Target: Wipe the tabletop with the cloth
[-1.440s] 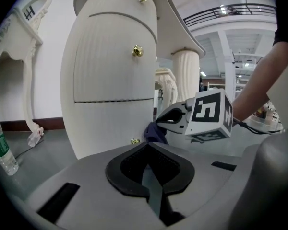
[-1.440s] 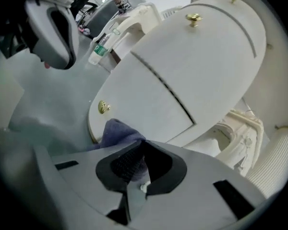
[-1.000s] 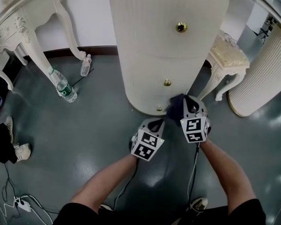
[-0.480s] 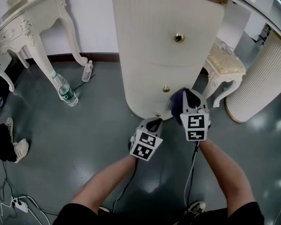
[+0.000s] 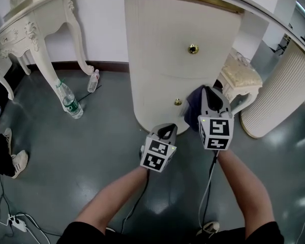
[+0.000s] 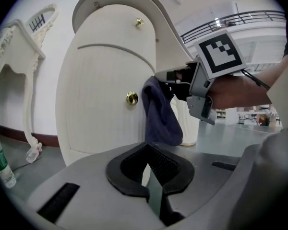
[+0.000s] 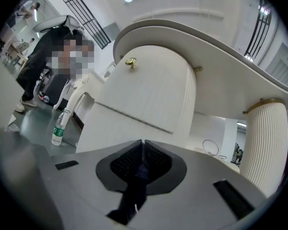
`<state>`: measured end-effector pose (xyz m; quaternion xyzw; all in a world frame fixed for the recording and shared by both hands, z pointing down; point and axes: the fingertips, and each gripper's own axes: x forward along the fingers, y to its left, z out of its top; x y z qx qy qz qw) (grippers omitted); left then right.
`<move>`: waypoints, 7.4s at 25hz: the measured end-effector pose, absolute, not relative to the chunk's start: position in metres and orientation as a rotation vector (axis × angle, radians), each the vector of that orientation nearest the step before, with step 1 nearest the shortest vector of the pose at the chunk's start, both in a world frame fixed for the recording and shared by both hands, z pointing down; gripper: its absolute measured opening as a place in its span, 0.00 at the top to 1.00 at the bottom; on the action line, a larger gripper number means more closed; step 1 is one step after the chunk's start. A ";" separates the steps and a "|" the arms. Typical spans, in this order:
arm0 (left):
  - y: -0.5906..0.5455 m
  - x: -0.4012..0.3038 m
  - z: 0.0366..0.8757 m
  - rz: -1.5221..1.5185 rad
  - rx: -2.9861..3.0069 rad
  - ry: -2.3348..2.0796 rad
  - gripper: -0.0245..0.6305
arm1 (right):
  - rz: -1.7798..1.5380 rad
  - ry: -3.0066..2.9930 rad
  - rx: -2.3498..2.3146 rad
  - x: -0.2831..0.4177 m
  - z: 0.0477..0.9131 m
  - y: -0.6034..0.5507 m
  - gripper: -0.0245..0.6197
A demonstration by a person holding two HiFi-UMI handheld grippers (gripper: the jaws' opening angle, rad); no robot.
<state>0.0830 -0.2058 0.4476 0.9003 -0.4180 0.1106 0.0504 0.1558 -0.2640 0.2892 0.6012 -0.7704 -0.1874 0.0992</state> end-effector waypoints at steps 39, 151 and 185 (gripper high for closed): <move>-0.204 0.106 0.344 0.007 2.898 -1.250 0.95 | -1.067 -2.361 2.062 0.169 0.023 -0.250 0.93; -0.128 0.129 0.492 0.428 2.798 -1.038 0.95 | -0.214 -2.310 1.538 0.202 0.454 -0.206 0.93; -0.046 0.033 -0.074 0.106 2.559 -1.472 0.95 | -0.024 -2.605 1.488 0.106 -0.104 -0.056 0.93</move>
